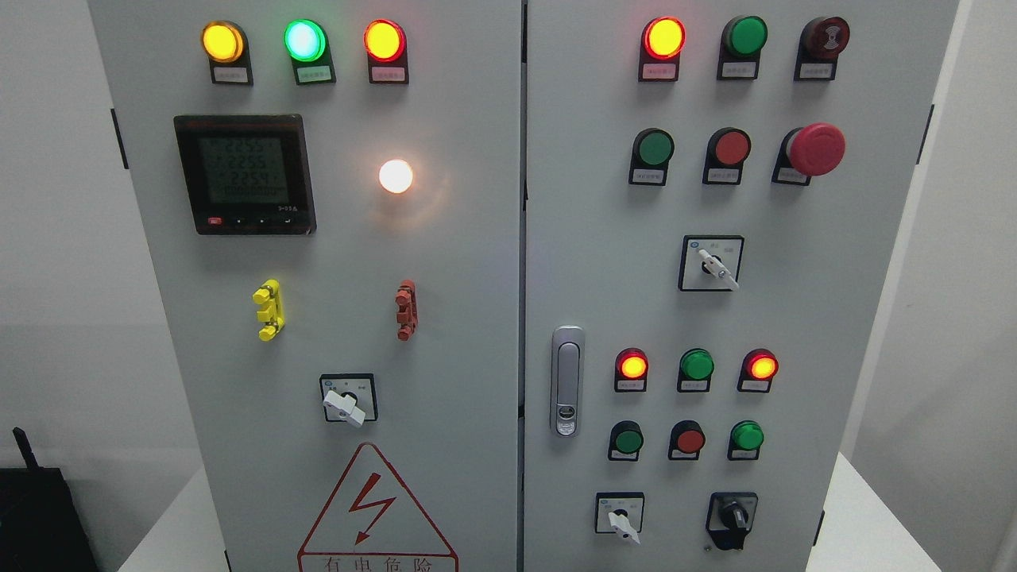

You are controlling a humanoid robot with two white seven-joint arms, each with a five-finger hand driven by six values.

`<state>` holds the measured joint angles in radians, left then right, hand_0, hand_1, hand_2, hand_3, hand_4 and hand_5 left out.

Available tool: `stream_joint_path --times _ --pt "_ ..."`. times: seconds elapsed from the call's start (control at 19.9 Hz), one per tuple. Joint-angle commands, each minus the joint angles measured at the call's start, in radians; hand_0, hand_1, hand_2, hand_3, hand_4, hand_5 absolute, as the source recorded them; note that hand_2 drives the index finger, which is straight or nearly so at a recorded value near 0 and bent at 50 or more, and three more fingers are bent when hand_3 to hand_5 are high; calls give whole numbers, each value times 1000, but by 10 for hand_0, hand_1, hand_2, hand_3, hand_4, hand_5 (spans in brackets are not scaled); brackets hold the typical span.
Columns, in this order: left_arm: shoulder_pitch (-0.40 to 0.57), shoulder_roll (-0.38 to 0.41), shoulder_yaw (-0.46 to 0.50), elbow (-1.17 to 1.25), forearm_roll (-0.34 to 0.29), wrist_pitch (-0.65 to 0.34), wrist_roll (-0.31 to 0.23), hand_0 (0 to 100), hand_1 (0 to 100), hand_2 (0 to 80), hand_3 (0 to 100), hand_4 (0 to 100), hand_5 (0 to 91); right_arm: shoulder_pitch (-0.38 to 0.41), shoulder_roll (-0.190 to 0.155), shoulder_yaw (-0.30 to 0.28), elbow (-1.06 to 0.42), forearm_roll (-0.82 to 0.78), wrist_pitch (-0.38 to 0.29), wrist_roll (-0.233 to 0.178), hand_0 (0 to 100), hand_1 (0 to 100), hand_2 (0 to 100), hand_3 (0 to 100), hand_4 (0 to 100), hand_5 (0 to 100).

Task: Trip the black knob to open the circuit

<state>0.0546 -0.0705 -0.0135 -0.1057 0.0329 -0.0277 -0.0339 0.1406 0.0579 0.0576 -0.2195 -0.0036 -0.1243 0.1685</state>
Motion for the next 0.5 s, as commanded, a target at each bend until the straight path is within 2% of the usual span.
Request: stream_joint_path --times 0.0,0.1,0.45 --pt "-2 -2 1 0 2 0 0 120 389 0 0 0 0 10 3 -25 -38 -6 -8 6 174 503 0 0 0 0" --pt "-2 -2 1 0 2 -1 0 120 389 0 0 0 0 28 3 -44 -86 -6 -5 6 192 506 0 0 0 0" --pt "-2 -2 1 0 2 -1 0 120 389 0 0 0 0 116 17 -45 -300 -6 -3 3 234 503 0 0 0 0"
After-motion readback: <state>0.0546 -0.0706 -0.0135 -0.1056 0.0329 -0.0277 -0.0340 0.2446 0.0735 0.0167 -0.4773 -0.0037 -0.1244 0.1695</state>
